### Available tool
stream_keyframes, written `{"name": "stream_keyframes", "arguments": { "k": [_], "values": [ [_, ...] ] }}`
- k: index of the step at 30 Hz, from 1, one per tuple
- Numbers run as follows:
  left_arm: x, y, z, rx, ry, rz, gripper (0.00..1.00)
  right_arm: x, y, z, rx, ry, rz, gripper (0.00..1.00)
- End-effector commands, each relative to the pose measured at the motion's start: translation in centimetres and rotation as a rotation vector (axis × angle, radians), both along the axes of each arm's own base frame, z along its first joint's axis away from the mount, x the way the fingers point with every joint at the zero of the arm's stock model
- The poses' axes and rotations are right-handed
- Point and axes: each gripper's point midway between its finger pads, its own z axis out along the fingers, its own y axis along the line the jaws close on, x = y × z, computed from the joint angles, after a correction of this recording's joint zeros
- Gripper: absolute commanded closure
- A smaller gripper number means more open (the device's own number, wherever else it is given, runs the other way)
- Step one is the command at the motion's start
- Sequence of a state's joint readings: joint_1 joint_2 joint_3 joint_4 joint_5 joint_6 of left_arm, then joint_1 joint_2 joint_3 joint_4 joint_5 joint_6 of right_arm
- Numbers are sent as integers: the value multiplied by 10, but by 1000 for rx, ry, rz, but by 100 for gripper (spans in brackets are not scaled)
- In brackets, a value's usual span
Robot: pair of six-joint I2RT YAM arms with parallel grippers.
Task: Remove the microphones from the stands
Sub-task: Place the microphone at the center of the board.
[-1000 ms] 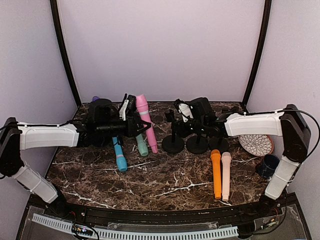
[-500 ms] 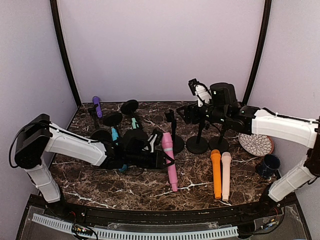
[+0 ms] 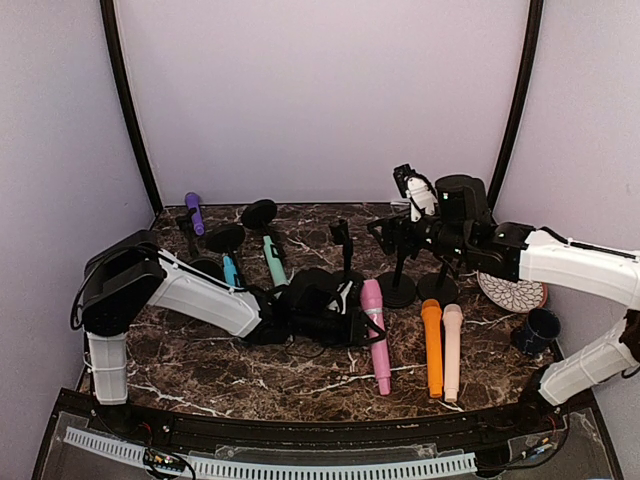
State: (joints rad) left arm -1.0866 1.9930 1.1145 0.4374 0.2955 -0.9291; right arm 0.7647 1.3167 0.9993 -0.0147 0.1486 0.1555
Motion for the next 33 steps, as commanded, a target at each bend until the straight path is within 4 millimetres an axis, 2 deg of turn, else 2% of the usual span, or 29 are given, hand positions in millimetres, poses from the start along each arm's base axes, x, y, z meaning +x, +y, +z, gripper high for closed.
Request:
{"name": "stream_keyframes", "arguments": {
  "k": [1, 4, 9, 15, 23, 30, 33],
  "values": [
    [2, -14, 7, -52, 27, -12, 85, 5, -6, 7, 19, -32, -34, 20],
    [-1, -17, -2, -49, 53, -27, 81, 6, -4, 7, 25, -30, -30, 20],
    [-2, -23, -3, -52, 65, -48, 76, 7, -2, 6, 26, -28, -32, 20],
    [-5, -24, -7, -51, 82, -63, 64, 8, -3, 5, 21, -23, -40, 19],
    [-7, -26, -6, -59, 85, -74, 54, 9, -3, 3, 20, -16, -46, 19],
    [-7, -26, -5, -69, 84, -80, 49, 10, -4, 2, 18, -15, -53, 19],
    [-7, -29, 1, -95, 66, -94, 48, 10, -5, 2, 20, -15, -59, 19]
  ]
}}
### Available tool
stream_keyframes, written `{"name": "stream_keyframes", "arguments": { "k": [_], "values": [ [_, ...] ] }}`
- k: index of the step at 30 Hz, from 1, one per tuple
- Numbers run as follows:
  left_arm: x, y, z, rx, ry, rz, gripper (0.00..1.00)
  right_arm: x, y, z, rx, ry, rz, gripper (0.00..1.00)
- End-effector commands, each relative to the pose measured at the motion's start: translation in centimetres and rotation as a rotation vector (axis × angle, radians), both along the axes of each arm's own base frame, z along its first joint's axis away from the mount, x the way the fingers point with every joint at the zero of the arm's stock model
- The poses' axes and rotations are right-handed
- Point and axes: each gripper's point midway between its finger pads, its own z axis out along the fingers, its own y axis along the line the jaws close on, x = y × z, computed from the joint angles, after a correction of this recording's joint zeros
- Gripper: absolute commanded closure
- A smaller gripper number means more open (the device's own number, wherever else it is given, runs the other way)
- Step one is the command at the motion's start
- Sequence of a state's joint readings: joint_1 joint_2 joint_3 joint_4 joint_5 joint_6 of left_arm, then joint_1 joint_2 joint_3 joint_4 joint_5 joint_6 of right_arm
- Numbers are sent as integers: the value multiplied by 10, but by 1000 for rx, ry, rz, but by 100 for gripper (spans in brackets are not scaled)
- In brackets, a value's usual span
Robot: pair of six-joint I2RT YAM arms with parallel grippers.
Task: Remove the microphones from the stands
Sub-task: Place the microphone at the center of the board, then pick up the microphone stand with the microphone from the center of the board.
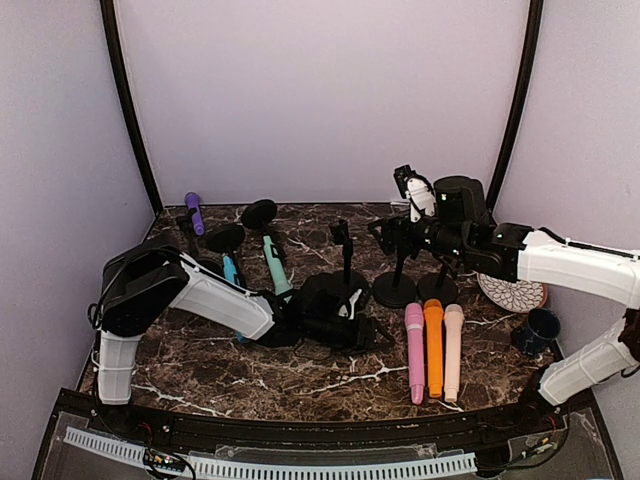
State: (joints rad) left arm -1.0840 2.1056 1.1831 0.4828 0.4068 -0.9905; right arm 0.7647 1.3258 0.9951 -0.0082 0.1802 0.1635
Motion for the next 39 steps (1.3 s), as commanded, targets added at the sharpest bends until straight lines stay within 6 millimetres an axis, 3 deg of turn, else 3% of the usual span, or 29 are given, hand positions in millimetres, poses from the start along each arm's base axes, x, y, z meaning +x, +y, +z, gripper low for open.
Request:
{"name": "stream_keyframes", "arguments": {
  "k": [1, 6, 10, 12, 13, 14, 15, 16, 18, 19, 20, 23, 24, 25, 29, 33, 36, 39],
  "values": [
    [0, -10, 23, -76, -42, -32, 47, 5, -2, 7, 28, -20, -27, 19],
    [8, -7, 45, -118, -140, -23, 46, 4, -4, 11, 31, -28, -30, 19],
    [28, 12, 76, -82, -308, 25, 44, 2, -6, 16, 36, -37, -30, 17],
    [42, 32, 92, -47, -386, 67, 42, 1, -6, 18, 38, -41, -25, 16],
    [54, 47, 109, -45, -430, 101, 42, 1, -6, 19, 40, -41, -20, 16],
    [57, 59, 106, -25, -432, 112, 40, 0, -5, 20, 43, -41, -14, 15],
    [69, 76, 123, -36, -458, 144, 39, 0, -3, 21, 45, -40, -5, 15],
    [73, 89, 120, -20, -456, 156, 38, -1, -1, 23, 48, -39, 6, 14],
    [87, 120, 147, -19, -502, 190, 36, -3, 5, 27, 62, -34, 34, 14],
    [99, 139, 142, 42, -514, 195, 35, -4, 8, 30, 71, -34, 53, 13],
    [100, 154, 148, 81, -517, 198, 33, -5, 12, 32, 76, -34, 67, 13],
    [131, 202, 166, 196, -612, 236, 28, -9, 18, 28, 63, -13, 92, 12],
    [132, 215, 165, 235, -607, 234, 26, -9, 19, 26, 58, -10, 93, 12],
    [146, 233, 171, 267, -639, 255, 25, -8, 21, 25, 53, -6, 95, 12],
    [176, 291, 157, 359, -599, 314, 24, -7, 29, 18, 46, 9, 102, 11],
    [207, 333, 146, 357, -553, 400, 23, -7, 36, 14, 36, 15, 116, 11],
    [231, 341, 141, 388, -596, 389, 23, -5, 39, 9, 29, 20, 119, 11],
    [262, 335, 138, 397, -655, 335, 23, -5, 42, 5, 28, 23, 124, 11]
  ]
}}
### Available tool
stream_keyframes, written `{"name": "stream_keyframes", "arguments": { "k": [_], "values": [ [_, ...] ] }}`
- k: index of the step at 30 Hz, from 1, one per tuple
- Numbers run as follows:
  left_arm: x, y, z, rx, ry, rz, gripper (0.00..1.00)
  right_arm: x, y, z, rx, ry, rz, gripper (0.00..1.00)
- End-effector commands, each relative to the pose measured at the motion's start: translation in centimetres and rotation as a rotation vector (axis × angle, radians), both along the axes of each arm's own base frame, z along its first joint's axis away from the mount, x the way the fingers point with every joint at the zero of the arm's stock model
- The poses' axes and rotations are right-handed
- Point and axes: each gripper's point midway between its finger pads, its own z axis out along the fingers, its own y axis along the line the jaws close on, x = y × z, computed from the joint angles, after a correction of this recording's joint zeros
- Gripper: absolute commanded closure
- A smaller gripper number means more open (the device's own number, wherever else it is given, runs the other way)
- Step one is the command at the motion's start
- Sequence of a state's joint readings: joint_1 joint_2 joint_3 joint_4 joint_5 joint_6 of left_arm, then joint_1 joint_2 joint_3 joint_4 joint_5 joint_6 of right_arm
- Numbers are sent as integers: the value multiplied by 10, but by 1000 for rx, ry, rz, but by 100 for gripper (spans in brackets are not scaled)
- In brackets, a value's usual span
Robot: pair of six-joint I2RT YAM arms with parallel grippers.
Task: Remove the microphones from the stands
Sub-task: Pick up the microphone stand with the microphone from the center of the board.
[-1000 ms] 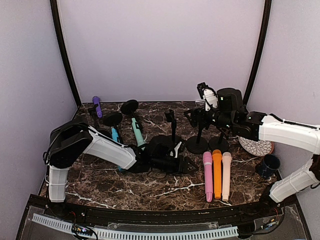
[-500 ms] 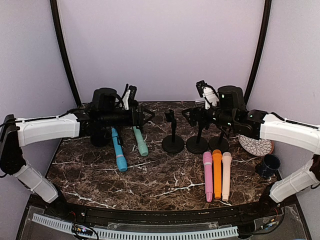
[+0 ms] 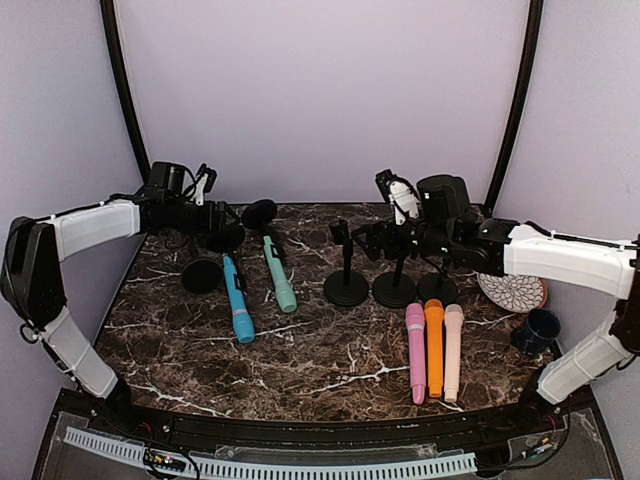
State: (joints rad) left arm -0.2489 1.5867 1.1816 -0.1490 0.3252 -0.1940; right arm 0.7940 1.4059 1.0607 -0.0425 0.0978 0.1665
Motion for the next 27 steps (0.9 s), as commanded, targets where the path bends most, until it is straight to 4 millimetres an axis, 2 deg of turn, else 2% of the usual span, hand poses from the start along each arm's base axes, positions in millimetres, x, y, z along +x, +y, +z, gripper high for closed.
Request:
{"name": "stream_keyframes", "arguments": {
  "k": [1, 2, 3, 4, 5, 6, 7, 8, 9, 10, 11, 12, 13, 14, 15, 16, 17, 23, 27],
  "values": [
    [34, -12, 5, 64, -91, -133, 24, 1, 10, 14, 39, -28, 22, 11],
    [49, -13, 1, 68, -90, -138, 24, 1, 11, 11, 36, -24, 24, 12],
    [62, -11, 12, 93, -134, -151, 24, 0, 11, 9, 33, -21, 27, 11],
    [71, -10, -9, 118, -100, -157, 25, 1, 11, 13, 47, -35, 26, 11],
    [83, -11, 3, 142, -146, -168, 25, 0, 11, 12, 49, -36, 26, 12],
    [91, -10, -12, 165, -123, -171, 25, 0, 10, 12, 48, -38, 26, 13],
    [101, -11, -4, 187, -160, -178, 25, -2, 10, 10, 44, -36, 30, 14],
    [108, -10, -18, 207, -143, -179, 25, -2, 9, 9, 40, -35, 30, 15],
    [118, -11, -9, 228, -180, -188, 25, -3, 9, 8, 39, -34, 31, 15],
    [123, -9, -26, 253, -149, -187, 25, -3, 8, 6, 35, -32, 32, 16],
    [132, -10, -16, 272, -183, -191, 25, -4, 8, 5, 31, -31, 34, 16],
    [137, -7, -30, 296, -157, -186, 25, -4, 8, 4, 27, -29, 35, 16],
    [144, -8, -22, 307, -182, -186, 23, -4, 8, 3, 26, -29, 35, 16],
    [147, -8, -35, 314, -160, -191, 23, -4, 8, 2, 23, -27, 37, 16],
    [153, -11, -27, 315, -182, -198, 22, -4, 9, 1, 18, -24, 37, 16],
    [155, -12, -38, 316, -158, -205, 21, -3, 9, 0, 14, -20, 35, 16],
    [159, -13, -33, 312, -170, -205, 21, -2, 9, 0, 10, -20, 33, 16],
    [165, -25, -57, 262, -140, -248, 20, -2, 10, -4, 7, -11, 35, 17],
    [167, -26, -74, 259, -99, -245, 21, -2, 7, -13, -24, 11, 24, 22]
  ]
}}
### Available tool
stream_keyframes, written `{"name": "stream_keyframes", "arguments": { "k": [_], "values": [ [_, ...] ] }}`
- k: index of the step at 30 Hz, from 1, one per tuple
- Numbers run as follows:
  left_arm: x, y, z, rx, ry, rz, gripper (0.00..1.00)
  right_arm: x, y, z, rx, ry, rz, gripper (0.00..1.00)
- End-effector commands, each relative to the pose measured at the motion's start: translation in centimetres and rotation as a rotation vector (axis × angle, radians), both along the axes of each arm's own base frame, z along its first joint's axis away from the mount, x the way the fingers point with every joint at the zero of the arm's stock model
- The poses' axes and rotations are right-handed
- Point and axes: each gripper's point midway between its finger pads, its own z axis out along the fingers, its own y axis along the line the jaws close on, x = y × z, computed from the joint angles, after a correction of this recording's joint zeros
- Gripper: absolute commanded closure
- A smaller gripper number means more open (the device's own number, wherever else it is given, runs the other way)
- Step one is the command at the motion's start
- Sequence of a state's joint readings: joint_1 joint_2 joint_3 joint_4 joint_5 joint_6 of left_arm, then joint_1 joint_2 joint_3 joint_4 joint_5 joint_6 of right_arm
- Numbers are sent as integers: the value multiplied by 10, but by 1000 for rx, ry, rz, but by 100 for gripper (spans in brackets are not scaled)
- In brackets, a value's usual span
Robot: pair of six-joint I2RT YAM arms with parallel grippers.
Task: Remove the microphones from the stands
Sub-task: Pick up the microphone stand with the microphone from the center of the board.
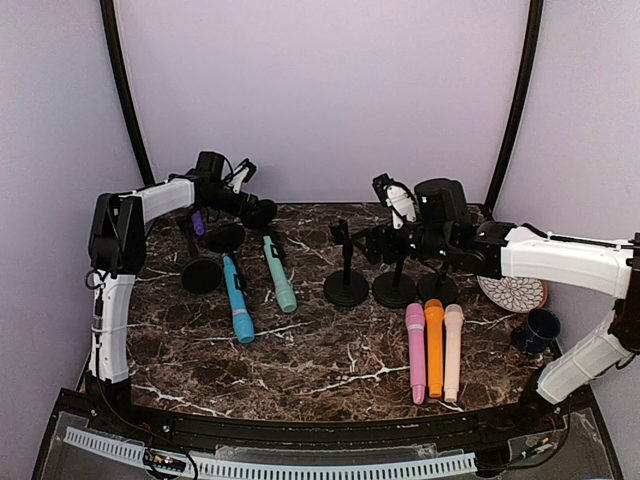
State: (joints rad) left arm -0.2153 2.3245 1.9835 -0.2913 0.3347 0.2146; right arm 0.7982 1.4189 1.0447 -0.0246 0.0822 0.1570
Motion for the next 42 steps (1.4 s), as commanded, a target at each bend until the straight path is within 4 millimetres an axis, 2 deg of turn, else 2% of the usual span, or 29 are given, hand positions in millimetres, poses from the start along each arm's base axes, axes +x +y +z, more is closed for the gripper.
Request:
{"name": "stream_keyframes", "arguments": {
  "k": [1, 4, 7, 10, 14, 22, 30, 34, 35, 36, 37, 38, 39, 40, 41, 42],
  "values": [
    [0, -3, -6, -5, 27, -16, 23, 0, 2, -4, -18, 5, -2, 24],
    [2, 0, -10, 10, 24, -5, 31, -1, -2, -5, -22, 5, -10, 29],
    [3, 0, -10, 28, 14, -7, 47, -2, -5, -6, -23, 6, -17, 33],
    [0, -4, -11, 36, 11, -40, 57, -2, -7, -7, -23, 7, -24, 35],
    [-7, -13, -10, 31, 11, -93, 72, -2, -8, -7, -21, 6, -28, 35],
    [-10, -14, 0, 36, -13, -115, 97, -4, -16, -4, -22, -7, -52, 36],
    [-11, 1, 27, -1, -15, -18, 100, -8, -25, 1, 0, -16, -75, 35],
    [-16, 13, 62, -23, -76, 25, 100, -9, -28, 6, 14, -33, -84, 34],
    [-18, 15, 62, -17, -83, 24, 100, -9, -29, 7, 15, -36, -86, 34],
    [-20, 17, 75, -13, -110, 24, 100, -9, -30, 8, 15, -38, -90, 33],
    [-23, 19, 73, 4, -116, 19, 100, -9, -31, 9, 18, -40, -94, 32],
    [-25, 22, 86, 14, -148, 22, 100, -9, -32, 10, 21, -43, -101, 30],
    [-29, 25, 83, 36, -154, 16, 100, -8, -34, 11, 25, -46, -110, 29],
    [-32, 27, 96, 42, -192, 19, 100, -8, -36, 11, 26, -47, -119, 29],
    [-38, 30, 89, 55, -186, 15, 100, -9, -38, 11, 26, -48, -127, 28],
    [-41, 31, 107, 47, -237, 17, 100, -9, -40, 10, 27, -48, -136, 27]
  ]
}}
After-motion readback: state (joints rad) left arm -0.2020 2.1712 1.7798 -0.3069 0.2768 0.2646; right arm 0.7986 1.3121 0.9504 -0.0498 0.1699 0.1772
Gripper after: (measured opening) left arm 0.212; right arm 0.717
